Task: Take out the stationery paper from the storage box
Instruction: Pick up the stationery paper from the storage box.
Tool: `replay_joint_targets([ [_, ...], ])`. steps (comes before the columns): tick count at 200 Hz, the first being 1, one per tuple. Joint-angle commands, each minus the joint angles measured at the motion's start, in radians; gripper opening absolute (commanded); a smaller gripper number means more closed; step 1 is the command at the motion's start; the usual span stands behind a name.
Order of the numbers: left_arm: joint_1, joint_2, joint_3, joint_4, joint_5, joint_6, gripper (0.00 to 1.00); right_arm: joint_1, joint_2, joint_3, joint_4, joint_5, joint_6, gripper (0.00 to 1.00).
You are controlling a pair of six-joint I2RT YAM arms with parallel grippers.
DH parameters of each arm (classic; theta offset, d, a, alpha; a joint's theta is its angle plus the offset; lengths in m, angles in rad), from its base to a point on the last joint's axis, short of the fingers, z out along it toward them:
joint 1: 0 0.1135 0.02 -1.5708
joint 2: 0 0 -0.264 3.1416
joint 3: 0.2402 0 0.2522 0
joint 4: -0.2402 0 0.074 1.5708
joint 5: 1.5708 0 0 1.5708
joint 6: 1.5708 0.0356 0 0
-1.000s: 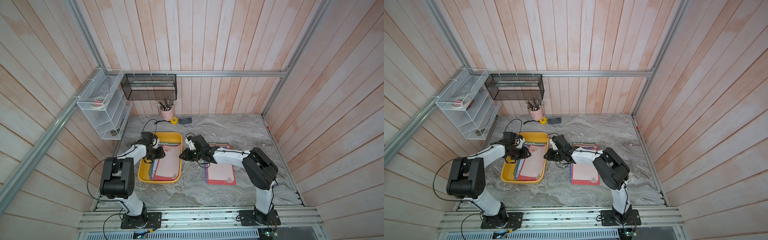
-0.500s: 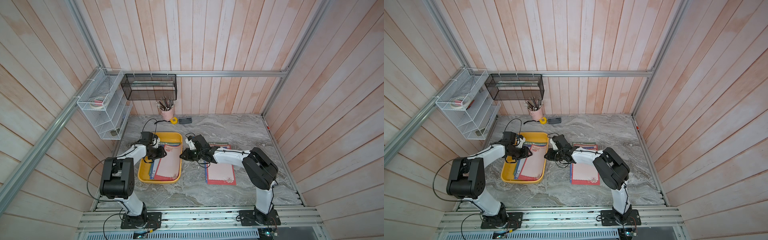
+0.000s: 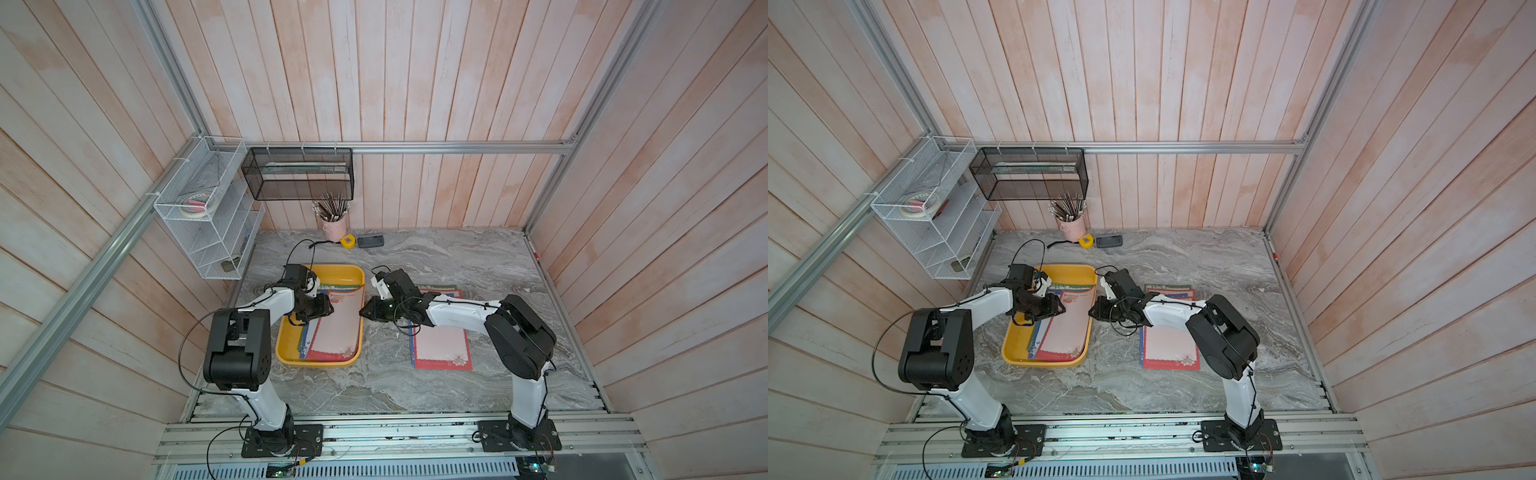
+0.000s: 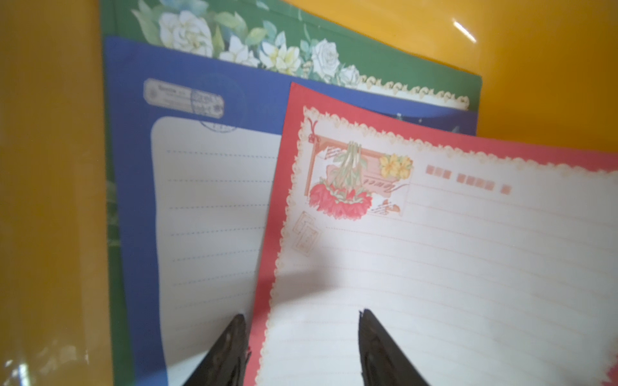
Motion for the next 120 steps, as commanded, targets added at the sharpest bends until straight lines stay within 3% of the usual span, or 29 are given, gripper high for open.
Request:
replay_joint_targets([
  [1,0.005,0.025,0.006,-0.008,0.018,0.012,0.53,-0.004,0.014,-0.008,0.027,-0.014,0.005,0.21],
  [120,0.018,-0.156,-0.068,0.071,0.206,-0.069,0.46,-0.018,0.008,-0.024,0.034,-0.014,0.009,0.19],
])
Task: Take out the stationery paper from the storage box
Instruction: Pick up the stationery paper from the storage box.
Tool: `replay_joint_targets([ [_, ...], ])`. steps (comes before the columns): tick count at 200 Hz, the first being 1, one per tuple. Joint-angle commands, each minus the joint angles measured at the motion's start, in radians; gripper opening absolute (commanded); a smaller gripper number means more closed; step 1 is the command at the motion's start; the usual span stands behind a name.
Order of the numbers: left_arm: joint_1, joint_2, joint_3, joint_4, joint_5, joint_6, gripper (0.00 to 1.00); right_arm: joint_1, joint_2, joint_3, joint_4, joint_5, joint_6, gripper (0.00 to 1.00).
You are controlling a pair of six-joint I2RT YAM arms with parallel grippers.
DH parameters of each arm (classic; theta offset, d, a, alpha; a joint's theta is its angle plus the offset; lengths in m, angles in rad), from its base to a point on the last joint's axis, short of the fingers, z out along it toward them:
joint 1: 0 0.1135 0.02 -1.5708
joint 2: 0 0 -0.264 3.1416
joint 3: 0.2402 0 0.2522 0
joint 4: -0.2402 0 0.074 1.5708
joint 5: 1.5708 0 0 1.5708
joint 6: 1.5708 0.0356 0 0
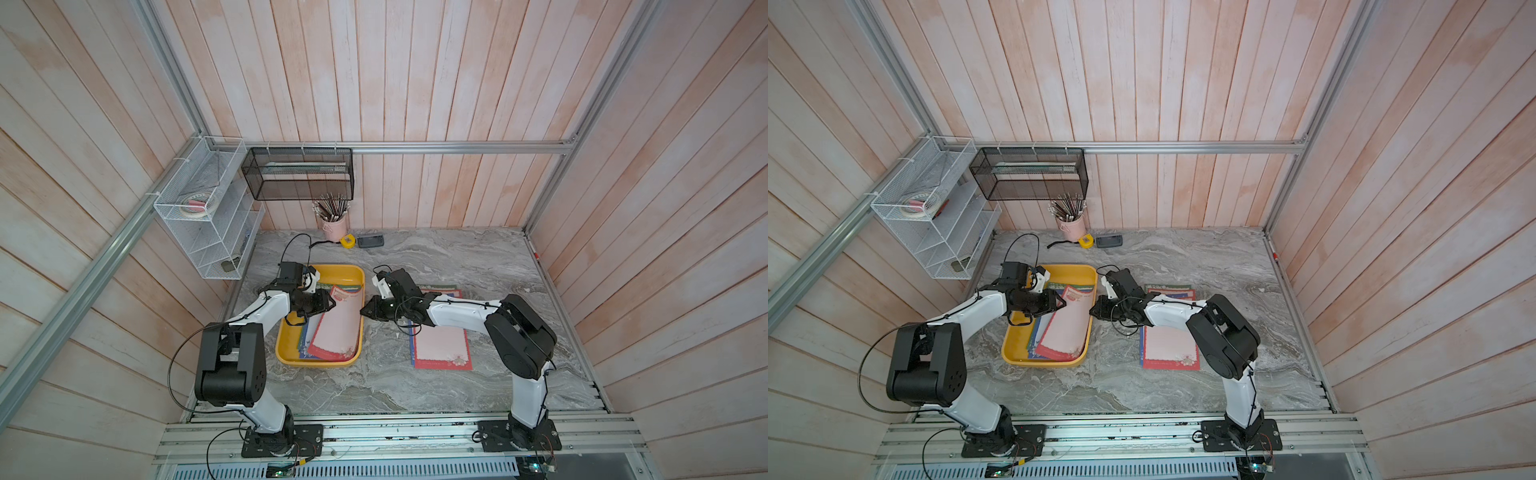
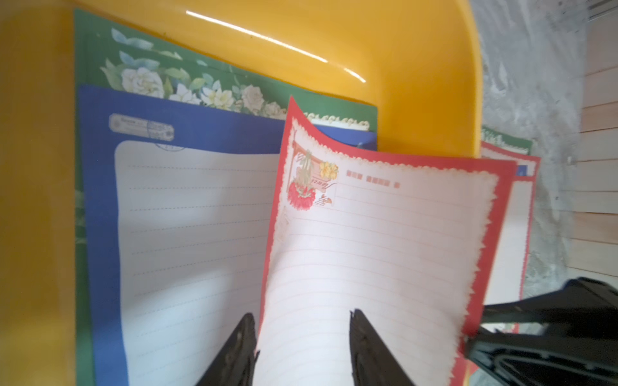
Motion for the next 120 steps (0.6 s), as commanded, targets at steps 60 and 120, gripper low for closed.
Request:
replay_joint_targets([
  [60,0.01,-0.004,-0.064,0.075,0.13,-0.029,0.45,-0.009,0.011,-0.016,0.022,-0.021,0.014,0.19],
  [120,0.01,0.064,-0.038,0.068,0.128,-0.018,0.46,-0.009,0.01,-0.02,0.03,-0.028,0.015,0.19],
])
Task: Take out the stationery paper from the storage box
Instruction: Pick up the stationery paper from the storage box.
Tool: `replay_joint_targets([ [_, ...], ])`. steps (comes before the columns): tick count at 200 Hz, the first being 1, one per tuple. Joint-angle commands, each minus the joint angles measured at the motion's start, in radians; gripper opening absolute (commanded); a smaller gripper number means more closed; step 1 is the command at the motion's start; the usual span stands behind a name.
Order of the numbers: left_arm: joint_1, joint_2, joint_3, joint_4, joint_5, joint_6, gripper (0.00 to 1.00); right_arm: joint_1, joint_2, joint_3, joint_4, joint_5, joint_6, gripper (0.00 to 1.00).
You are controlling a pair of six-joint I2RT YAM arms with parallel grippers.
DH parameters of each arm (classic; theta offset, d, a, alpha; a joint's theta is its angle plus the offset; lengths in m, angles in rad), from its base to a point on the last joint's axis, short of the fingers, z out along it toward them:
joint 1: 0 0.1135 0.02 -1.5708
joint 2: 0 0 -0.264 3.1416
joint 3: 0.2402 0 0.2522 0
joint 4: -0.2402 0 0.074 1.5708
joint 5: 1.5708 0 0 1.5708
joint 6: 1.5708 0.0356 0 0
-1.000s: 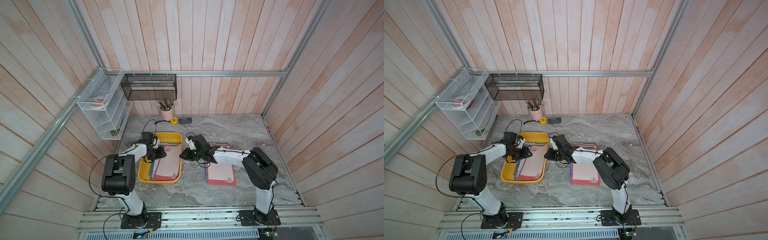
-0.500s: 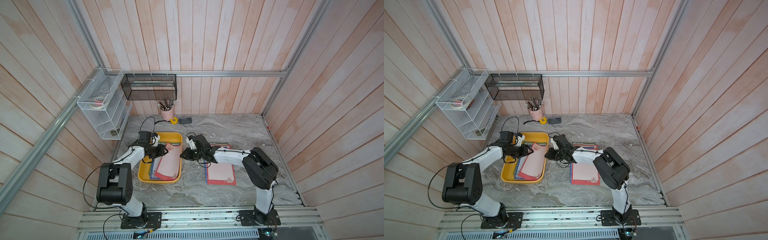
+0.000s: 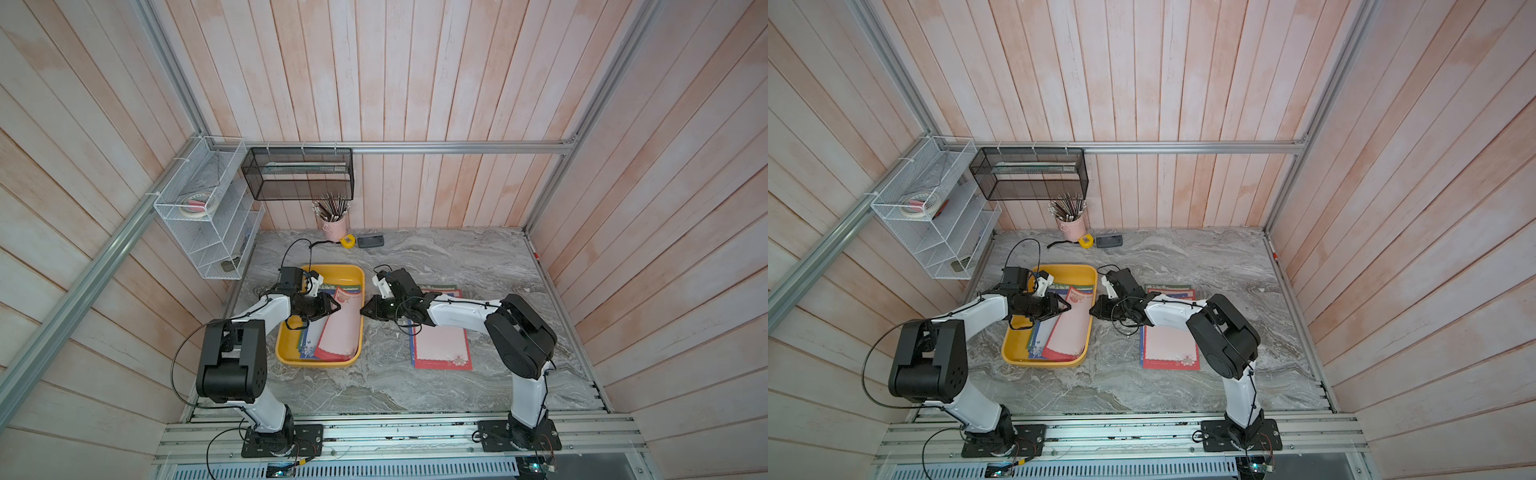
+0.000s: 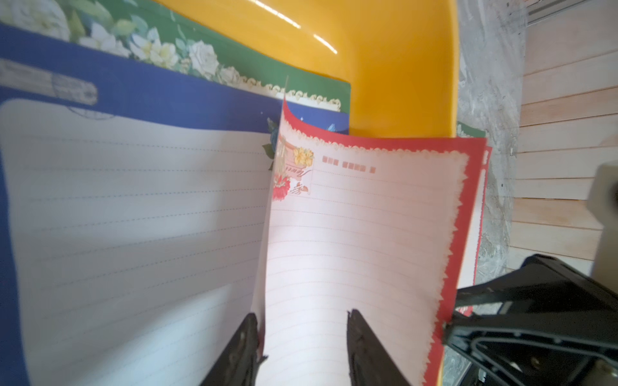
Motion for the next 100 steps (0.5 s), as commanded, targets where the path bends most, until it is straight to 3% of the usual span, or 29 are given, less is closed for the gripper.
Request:
replay_joint_targets([
  [1,0.003,0.016,0.012,0.004,0.004,0.007,0.46,-0.005,0.01,-0.016,0.021,-0.015,0.007,0.19],
  [100,-0.031,0.052,0.021,-0.013,-0.046,0.038,0.54,-0.006,0.002,-0.008,0.009,-0.017,0.0,0.19],
])
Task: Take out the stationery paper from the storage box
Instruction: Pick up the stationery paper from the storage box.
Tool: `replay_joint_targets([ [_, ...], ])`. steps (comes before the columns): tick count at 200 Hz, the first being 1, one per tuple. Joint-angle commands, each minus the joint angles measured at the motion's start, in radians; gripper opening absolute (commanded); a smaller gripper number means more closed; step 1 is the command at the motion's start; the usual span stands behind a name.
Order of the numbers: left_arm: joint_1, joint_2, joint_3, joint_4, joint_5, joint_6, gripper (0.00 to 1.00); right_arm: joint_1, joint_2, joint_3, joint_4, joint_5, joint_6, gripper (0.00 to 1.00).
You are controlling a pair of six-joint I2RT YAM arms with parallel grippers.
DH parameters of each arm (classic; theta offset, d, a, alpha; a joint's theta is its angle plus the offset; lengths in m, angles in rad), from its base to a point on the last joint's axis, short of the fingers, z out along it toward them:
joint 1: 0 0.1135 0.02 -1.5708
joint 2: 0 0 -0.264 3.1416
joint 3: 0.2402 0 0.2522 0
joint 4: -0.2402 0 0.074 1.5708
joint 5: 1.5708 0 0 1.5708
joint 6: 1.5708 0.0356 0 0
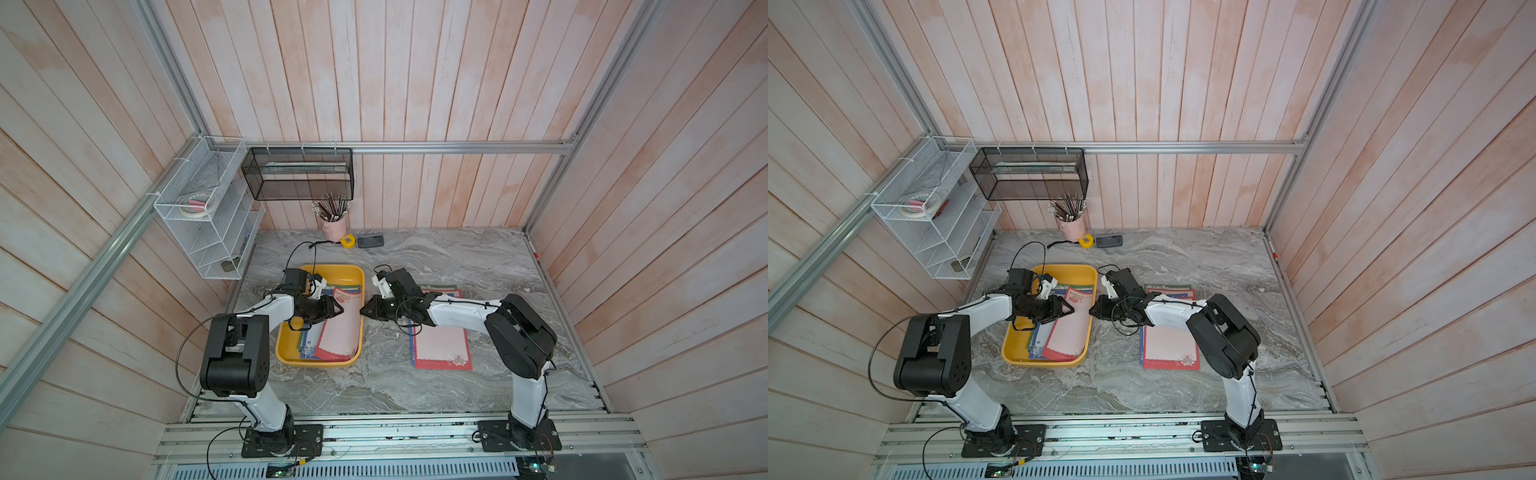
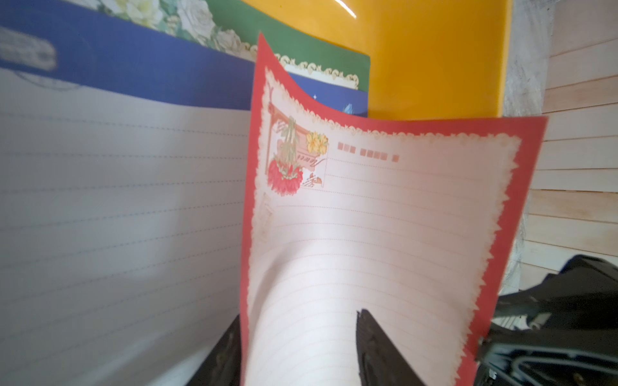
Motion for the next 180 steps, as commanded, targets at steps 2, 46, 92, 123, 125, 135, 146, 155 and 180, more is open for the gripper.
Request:
replay_joint_targets([
  [2,-0.006,0.022,0.022,-0.011,-0.02,0.022,0.54,-0.004,0.0,-0.006,0.0,-0.008,0.002,0.19],
  [46,-0.012,0.036,0.036,-0.025,-0.023,0.028,0.54,-0.004,0.003,-0.007,0.002,-0.008,0.001,0.19],
  [92,-0.012,0.011,0.03,-0.016,-0.014,0.033,0.49,-0.005,0.008,-0.004,0.007,-0.011,0.005,0.19],
  [123,-0.012,0.01,0.029,-0.011,-0.006,0.033,0.44,-0.004,0.005,-0.01,0.009,-0.008,0.008,0.19],
  [125,-0.012,0.011,0.028,-0.011,-0.006,0.034,0.44,-0.005,0.005,-0.01,0.009,-0.008,0.007,0.19],
  [135,-0.013,0.012,0.029,-0.011,-0.006,0.033,0.43,-0.004,0.007,-0.013,0.01,-0.009,0.007,0.19],
  [146,-0.012,0.016,0.029,-0.011,-0.002,0.035,0.4,-0.005,0.01,-0.012,0.013,-0.009,0.008,0.19],
  [155,-0.013,0.021,0.03,-0.011,0.0,0.035,0.39,-0.006,0.012,-0.009,0.014,-0.012,0.01,0.19],
  [180,-0.013,0.025,0.032,-0.013,0.013,0.037,0.34,-0.004,0.021,-0.003,0.017,-0.02,0.014,0.19],
])
